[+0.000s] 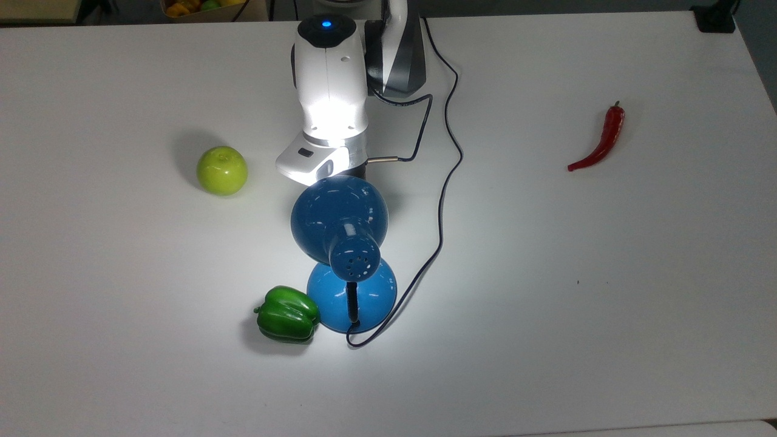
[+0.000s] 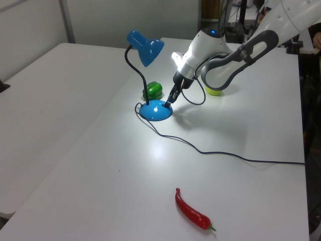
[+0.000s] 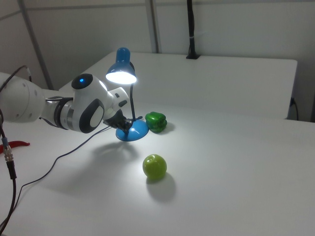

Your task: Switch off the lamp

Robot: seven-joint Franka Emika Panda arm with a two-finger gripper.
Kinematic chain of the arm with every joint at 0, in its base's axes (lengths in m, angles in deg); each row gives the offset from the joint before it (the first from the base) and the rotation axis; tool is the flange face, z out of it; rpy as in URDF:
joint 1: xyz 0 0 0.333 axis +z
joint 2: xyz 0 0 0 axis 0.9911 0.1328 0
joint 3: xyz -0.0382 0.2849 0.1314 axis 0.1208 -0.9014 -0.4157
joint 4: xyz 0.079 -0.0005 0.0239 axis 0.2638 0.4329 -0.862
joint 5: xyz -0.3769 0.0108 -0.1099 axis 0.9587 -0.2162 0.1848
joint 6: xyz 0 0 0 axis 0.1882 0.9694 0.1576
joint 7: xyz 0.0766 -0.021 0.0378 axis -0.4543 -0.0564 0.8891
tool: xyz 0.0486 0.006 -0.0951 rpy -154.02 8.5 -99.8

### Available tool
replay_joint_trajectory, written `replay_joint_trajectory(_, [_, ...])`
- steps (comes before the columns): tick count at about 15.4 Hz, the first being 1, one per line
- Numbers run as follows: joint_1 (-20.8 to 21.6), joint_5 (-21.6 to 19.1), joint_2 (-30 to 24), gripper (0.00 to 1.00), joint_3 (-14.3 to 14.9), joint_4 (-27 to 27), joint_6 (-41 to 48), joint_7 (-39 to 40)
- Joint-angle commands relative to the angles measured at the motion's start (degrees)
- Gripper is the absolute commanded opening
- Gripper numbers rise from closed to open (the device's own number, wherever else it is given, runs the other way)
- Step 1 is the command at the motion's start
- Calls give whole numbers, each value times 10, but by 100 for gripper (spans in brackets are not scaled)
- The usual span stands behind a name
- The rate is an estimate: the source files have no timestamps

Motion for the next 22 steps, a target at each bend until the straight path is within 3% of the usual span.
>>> replay_joint_trajectory(1, [6,15,6,0,3,2,-15,-14])
replay_joint_trajectory(22, [3,23,-6,0,3,32,-2,-12])
